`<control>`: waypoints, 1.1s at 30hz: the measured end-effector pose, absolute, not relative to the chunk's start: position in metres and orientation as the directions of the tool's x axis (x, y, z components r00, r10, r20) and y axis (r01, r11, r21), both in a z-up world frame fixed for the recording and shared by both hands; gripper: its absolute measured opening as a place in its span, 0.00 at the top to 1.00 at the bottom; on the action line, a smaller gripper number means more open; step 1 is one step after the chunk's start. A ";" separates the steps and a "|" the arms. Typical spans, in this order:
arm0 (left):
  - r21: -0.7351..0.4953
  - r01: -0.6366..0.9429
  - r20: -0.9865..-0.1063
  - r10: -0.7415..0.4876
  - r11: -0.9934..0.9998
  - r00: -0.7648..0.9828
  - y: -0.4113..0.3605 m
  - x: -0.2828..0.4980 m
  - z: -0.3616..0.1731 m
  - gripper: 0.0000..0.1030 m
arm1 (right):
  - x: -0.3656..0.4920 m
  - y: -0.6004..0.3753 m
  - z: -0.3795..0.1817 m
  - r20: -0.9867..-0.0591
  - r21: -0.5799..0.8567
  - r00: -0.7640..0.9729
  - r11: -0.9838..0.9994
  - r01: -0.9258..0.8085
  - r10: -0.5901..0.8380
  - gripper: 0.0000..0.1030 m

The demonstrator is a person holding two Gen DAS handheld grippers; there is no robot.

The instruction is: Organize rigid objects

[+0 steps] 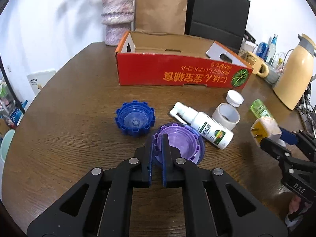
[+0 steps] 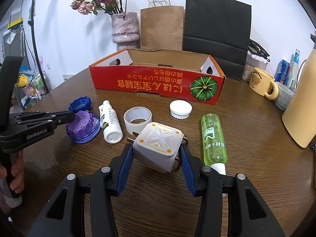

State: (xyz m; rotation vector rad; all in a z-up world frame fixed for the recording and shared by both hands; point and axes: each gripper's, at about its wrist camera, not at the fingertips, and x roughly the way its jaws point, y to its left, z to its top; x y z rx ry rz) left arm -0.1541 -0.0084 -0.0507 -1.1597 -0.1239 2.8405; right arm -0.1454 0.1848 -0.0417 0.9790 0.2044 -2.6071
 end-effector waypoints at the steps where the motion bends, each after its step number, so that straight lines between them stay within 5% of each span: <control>1: -0.100 -0.047 -0.687 0.103 -0.994 -0.719 -0.007 -0.152 -0.049 0.97 | -0.146 0.185 -0.042 -0.660 -0.012 -0.701 -0.929 0.369 -0.270 0.50; 16: -0.068 -0.210 -0.698 0.197 -0.975 -0.689 0.028 -0.148 -0.051 0.96 | -0.146 0.185 -0.042 -0.661 -0.010 -0.699 -0.929 0.370 -0.272 0.50; 33: -0.115 -0.192 -0.750 0.212 -0.975 -0.627 0.022 -0.167 -0.065 0.92 | -0.144 0.183 -0.043 -0.663 -0.007 -0.695 -0.926 0.376 -0.277 0.50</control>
